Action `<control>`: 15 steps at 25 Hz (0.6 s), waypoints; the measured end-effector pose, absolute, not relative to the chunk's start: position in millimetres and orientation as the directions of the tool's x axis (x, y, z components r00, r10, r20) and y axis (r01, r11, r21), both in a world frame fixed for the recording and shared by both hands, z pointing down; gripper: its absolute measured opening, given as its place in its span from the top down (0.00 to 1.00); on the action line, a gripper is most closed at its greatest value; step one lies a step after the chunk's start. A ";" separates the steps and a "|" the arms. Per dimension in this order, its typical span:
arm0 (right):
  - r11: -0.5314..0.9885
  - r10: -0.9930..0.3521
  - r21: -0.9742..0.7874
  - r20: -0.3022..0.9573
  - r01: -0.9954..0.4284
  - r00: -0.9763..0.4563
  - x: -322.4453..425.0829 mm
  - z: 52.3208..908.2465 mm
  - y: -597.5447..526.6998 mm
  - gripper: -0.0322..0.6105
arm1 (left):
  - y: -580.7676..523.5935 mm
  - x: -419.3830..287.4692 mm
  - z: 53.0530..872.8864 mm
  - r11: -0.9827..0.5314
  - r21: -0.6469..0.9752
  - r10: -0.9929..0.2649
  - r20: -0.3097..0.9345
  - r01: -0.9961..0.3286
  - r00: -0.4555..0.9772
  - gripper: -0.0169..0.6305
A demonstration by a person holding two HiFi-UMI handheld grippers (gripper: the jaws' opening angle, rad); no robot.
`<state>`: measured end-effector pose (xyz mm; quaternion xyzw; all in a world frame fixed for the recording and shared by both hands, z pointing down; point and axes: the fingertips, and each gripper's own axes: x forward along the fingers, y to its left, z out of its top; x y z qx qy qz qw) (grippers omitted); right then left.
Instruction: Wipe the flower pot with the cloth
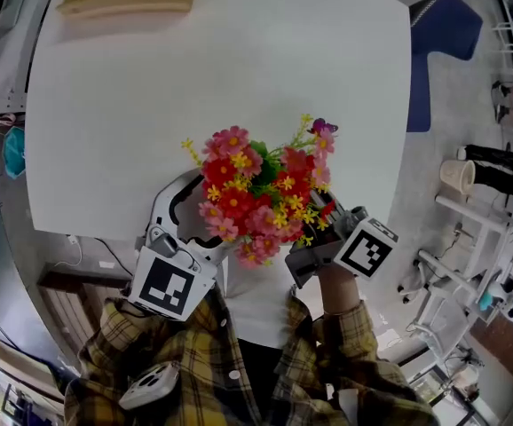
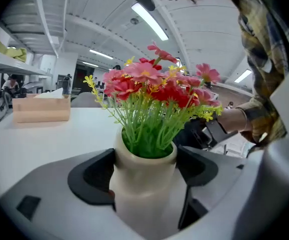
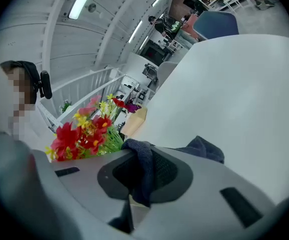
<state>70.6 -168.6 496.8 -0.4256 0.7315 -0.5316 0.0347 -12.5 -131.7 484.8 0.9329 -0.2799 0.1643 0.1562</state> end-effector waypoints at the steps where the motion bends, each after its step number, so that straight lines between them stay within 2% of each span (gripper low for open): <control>1: 0.078 -0.646 -0.808 0.405 -0.584 -0.647 70.7 497.9 -174.5 0.92 | -133.8 -12.6 485.3 -0.811 0.198 -0.447 0.395 -0.550 0.802 0.38; 7: 0.164 -0.530 -0.796 0.427 -0.582 -0.733 64.9 498.5 -196.7 0.92 | -129.9 -11.7 487.5 -0.899 0.209 -0.285 0.386 -0.384 0.877 0.38; 15: 0.329 -0.256 -0.815 0.410 -0.478 -0.875 71.2 494.5 -225.0 0.92 | -140.4 15.9 481.9 -0.968 0.221 -0.018 0.421 -0.122 0.907 0.38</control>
